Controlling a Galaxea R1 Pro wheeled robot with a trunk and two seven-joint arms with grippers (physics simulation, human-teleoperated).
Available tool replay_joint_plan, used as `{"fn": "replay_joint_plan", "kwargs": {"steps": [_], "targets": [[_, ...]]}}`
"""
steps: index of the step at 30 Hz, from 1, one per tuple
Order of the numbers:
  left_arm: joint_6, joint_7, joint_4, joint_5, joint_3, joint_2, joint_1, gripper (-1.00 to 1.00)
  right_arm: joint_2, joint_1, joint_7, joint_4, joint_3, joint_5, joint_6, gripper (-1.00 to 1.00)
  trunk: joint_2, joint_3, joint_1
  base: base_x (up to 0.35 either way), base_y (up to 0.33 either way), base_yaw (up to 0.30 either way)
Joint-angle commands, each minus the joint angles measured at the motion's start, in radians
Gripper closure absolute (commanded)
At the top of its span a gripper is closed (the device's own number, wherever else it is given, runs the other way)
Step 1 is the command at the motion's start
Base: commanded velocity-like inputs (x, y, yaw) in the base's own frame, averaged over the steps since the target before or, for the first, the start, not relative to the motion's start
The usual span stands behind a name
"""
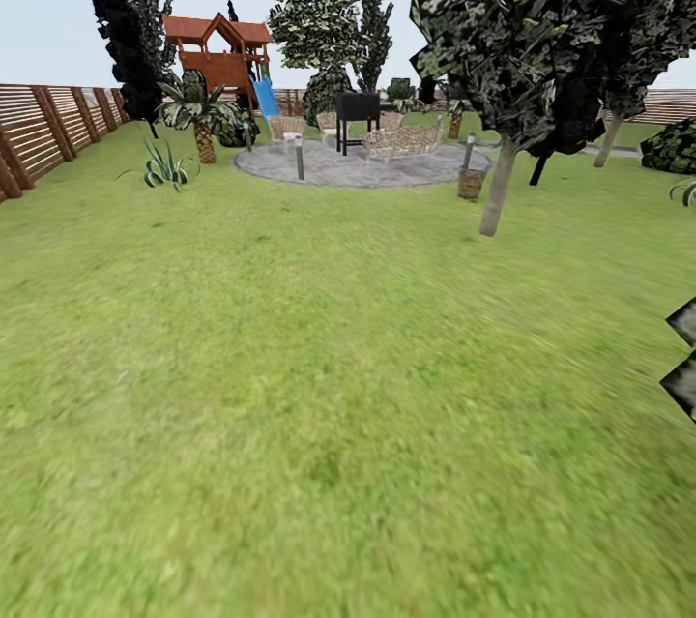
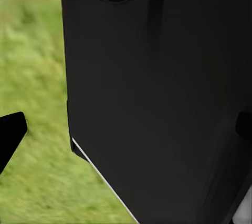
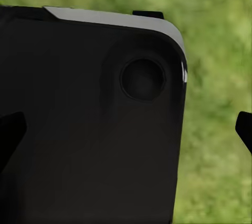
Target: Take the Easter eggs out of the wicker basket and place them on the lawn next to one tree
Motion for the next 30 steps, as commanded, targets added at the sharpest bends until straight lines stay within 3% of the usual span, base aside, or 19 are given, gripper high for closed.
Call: {"fn": "replay_joint_plan", "kwargs": {"steps": [1,30], "targets": [[-0.001,0.000,-0.001,0.001,0.004,0.000,0.001,-1.00,0.001,-0.001,0.001,0.001,0.003,0.000,-0.003,-1.00,0.000,-0.001,0.001,0.314,0.132,0.000],[-0.001,0.000,-0.001,0.001,0.004,0.000,0.001,-1.00,0.000,-0.001,0.001,0.001,0.002,-0.007,-0.004,-1.00,0.000,-0.001,0.001,0.314,0.121,0.000]]}}
